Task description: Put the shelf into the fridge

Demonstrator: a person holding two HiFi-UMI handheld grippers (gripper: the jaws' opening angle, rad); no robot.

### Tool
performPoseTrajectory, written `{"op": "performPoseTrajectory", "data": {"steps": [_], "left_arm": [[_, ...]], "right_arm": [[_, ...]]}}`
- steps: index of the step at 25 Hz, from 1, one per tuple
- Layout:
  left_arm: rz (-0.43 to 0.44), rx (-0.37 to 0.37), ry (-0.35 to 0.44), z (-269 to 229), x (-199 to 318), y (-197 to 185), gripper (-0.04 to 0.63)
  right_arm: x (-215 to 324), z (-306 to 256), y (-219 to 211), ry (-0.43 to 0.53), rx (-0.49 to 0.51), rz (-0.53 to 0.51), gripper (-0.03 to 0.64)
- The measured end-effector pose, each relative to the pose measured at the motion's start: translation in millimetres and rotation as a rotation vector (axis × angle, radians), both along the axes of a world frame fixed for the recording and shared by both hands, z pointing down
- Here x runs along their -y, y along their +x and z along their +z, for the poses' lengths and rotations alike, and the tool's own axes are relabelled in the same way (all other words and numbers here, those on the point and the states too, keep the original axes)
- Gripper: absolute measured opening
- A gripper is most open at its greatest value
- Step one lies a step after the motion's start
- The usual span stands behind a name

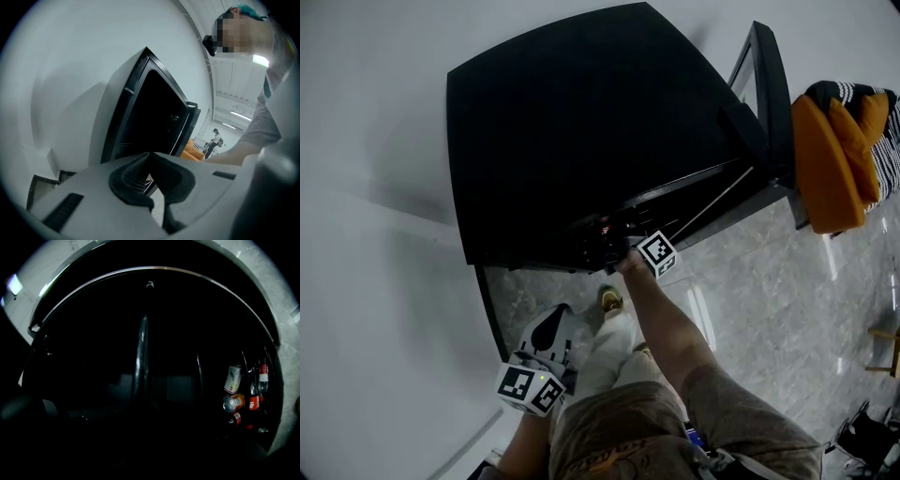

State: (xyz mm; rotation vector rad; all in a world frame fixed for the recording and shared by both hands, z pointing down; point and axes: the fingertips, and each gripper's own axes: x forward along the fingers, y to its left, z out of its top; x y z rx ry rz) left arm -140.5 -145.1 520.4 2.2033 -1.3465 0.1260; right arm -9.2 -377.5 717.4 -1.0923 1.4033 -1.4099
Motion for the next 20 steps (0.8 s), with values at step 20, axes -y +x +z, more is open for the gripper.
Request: {"op": "performPoseTrajectory", "data": {"steps": [20], "left_arm": [[-0.033,0.014,-0.036,12,-2,-15,0.003]], "right_arm": [[50,0,-16,-0.005,0.001,0.030,0.028]]}}
